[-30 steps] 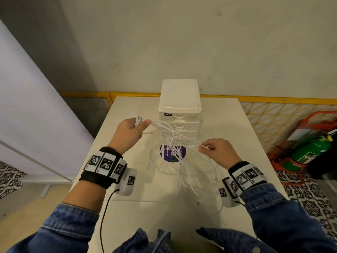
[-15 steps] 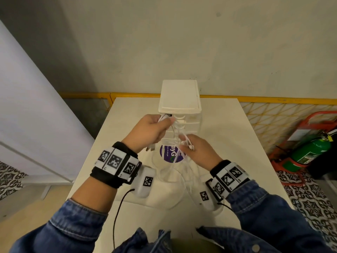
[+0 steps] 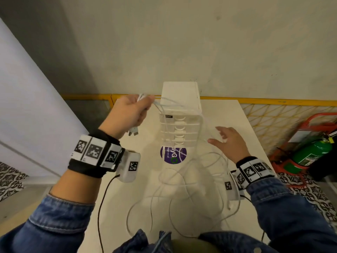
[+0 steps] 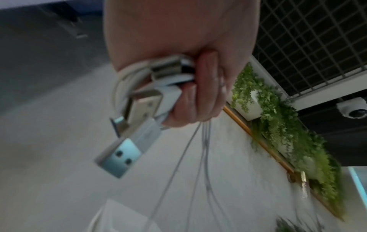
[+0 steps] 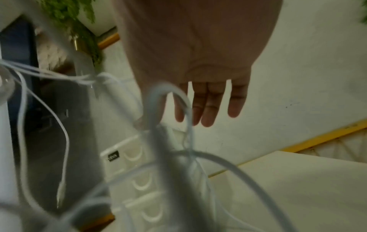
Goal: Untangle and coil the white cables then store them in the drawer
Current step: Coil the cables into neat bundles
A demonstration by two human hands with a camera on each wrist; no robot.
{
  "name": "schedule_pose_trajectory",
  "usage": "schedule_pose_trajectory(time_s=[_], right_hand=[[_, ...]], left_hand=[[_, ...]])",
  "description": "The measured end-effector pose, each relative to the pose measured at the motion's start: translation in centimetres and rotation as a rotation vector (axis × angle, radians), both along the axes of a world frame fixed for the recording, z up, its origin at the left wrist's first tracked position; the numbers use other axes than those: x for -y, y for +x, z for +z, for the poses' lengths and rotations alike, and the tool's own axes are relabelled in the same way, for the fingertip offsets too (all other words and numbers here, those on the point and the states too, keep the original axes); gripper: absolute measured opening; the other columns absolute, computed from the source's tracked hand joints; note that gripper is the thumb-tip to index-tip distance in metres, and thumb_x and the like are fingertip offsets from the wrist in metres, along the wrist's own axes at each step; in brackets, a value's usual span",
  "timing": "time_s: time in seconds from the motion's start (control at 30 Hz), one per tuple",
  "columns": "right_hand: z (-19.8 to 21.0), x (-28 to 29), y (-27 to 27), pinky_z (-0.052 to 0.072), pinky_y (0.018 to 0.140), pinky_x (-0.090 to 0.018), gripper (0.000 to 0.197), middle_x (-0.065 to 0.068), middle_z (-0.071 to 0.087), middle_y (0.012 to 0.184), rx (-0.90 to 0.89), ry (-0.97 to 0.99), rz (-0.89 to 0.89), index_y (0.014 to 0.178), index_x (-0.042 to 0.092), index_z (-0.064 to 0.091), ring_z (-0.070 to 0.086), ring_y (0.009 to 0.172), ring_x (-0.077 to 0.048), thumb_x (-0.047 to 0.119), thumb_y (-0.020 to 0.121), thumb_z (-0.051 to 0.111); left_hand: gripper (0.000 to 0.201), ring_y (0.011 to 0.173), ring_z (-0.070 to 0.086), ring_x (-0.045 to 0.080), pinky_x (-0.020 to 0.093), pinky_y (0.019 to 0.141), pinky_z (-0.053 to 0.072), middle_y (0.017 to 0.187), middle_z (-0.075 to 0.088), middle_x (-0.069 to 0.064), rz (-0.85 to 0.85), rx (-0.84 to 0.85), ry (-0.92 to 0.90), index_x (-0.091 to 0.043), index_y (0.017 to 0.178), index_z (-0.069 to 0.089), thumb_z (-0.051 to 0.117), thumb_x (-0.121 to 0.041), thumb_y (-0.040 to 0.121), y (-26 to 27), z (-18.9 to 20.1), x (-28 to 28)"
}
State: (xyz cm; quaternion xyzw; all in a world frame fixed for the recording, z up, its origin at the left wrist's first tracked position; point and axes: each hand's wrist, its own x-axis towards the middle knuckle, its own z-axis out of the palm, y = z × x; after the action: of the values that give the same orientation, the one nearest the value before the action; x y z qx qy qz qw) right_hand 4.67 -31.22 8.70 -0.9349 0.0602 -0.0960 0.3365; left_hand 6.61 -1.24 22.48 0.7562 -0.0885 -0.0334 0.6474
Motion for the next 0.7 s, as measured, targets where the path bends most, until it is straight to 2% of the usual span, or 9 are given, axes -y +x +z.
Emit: schedule_pose_trajectory(time_s=[0.1, 0.17, 0.23, 0.3, 0.33, 0.4, 0.47, 0.53, 0.7], right_hand=[[1.7, -2.7, -0.4, 0.031, 0.101, -0.024, 0.075, -0.012, 0.044, 0.135, 0.142, 0.179, 0.169, 0.143, 0.015, 0.027, 0.043, 0.126, -0.02, 0.016, 0.08, 0.068], [3.5, -4.9, -0.8, 0.024, 0.107, -0.02, 0.093, -0.005, 0.033, 0.147, 0.201, 0.262, 0.301, 0.145, 0.025, 0.009, 0.031, 0.135, -0.013, 0.021, 0.077, 0.072], [5.1, -7.3, -0.8, 0.022, 0.105, -0.011, 0.098, 0.004, 0.031, 0.147, 0.191, 0.298, 0.404, 0.141, 0.037, 0.002, 0.028, 0.135, -0.004, 0.029, 0.075, 0.074], [5.4, -9.2, -0.5, 0.034, 0.099, -0.013, 0.071, 0.006, 0.048, 0.132, 0.183, 0.338, 0.468, 0.135, 0.039, 0.025, 0.044, 0.121, -0.001, 0.021, 0.081, 0.068], [5.4, -9.7, -0.2, 0.042, 0.091, -0.02, 0.046, 0.005, 0.059, 0.115, 0.171, 0.387, 0.479, 0.121, 0.037, 0.043, 0.055, 0.104, -0.001, 0.013, 0.086, 0.062], [5.1, -9.6, 0.4, 0.048, 0.07, -0.022, 0.039, 0.006, 0.065, 0.085, 0.178, 0.463, 0.458, 0.092, 0.036, 0.057, 0.059, 0.071, 0.001, -0.002, 0.087, 0.052], [5.5, -8.6, 0.6, 0.048, 0.067, -0.016, 0.04, 0.013, 0.067, 0.084, 0.246, 0.46, 0.419, 0.086, 0.036, 0.062, 0.062, 0.071, -0.002, -0.004, 0.083, 0.057], [6.1, -7.6, 0.8, 0.051, 0.073, -0.024, 0.035, 0.014, 0.071, 0.078, 0.29, 0.469, 0.41, 0.08, 0.034, 0.067, 0.066, 0.076, -0.012, -0.001, 0.078, 0.065], [6.2, -7.2, 1.1, 0.049, 0.078, -0.018, 0.016, 0.024, 0.068, 0.08, 0.273, 0.301, 0.41, 0.086, 0.029, 0.069, 0.065, 0.082, 0.002, 0.015, 0.086, 0.062]], left_hand=[[0.036, 0.033, 0.024, 0.008, 0.017, 0.035, 0.021, 0.039, 0.034, -0.008, -0.057, -0.056, 0.073, -0.016, 0.06, 0.045, 0.053, -0.027, 0.093, -0.5, -0.6, 1.3], [0.035, 0.034, 0.025, 0.009, 0.017, 0.035, 0.022, 0.041, 0.035, -0.005, -0.122, -0.073, 0.128, -0.015, 0.061, 0.047, 0.054, -0.027, 0.093, -0.9, -1.0, 2.2], [0.036, 0.033, 0.024, 0.01, 0.016, 0.035, 0.022, 0.041, 0.035, -0.002, -0.212, -0.062, 0.18, -0.012, 0.06, 0.047, 0.055, -0.027, 0.092, -1.5, -1.3, 3.4], [0.038, 0.033, 0.024, 0.011, 0.017, 0.035, 0.024, 0.039, 0.035, 0.0, -0.298, -0.053, 0.217, -0.009, 0.06, 0.048, 0.055, -0.027, 0.092, -2.0, -1.4, 4.3], [0.039, 0.032, 0.025, 0.01, 0.018, 0.035, 0.024, 0.037, 0.036, -0.002, -0.328, -0.052, 0.231, -0.008, 0.06, 0.048, 0.054, -0.027, 0.093, -2.1, -1.4, 4.6], [0.039, 0.031, 0.025, 0.01, 0.018, 0.036, 0.024, 0.035, 0.037, -0.004, -0.359, -0.065, 0.262, -0.01, 0.06, 0.047, 0.053, -0.029, 0.093, -2.1, -1.7, 4.6], [0.04, 0.032, 0.025, 0.01, 0.018, 0.035, 0.024, 0.036, 0.036, -0.004, -0.384, -0.117, 0.303, -0.012, 0.062, 0.048, 0.052, -0.037, 0.093, -2.1, -2.4, 4.2], [0.042, 0.032, 0.025, 0.009, 0.015, 0.036, 0.024, 0.038, 0.035, -0.005, -0.444, -0.215, 0.314, -0.012, 0.065, 0.048, 0.047, -0.045, 0.091, -2.4, -3.5, 4.0], [0.054, 0.031, 0.023, 0.011, 0.016, 0.036, 0.022, 0.04, 0.029, -0.003, -0.699, -0.33, 0.206, -0.013, 0.063, 0.045, 0.031, -0.06, 0.088, -3.8, -4.7, 4.5]])
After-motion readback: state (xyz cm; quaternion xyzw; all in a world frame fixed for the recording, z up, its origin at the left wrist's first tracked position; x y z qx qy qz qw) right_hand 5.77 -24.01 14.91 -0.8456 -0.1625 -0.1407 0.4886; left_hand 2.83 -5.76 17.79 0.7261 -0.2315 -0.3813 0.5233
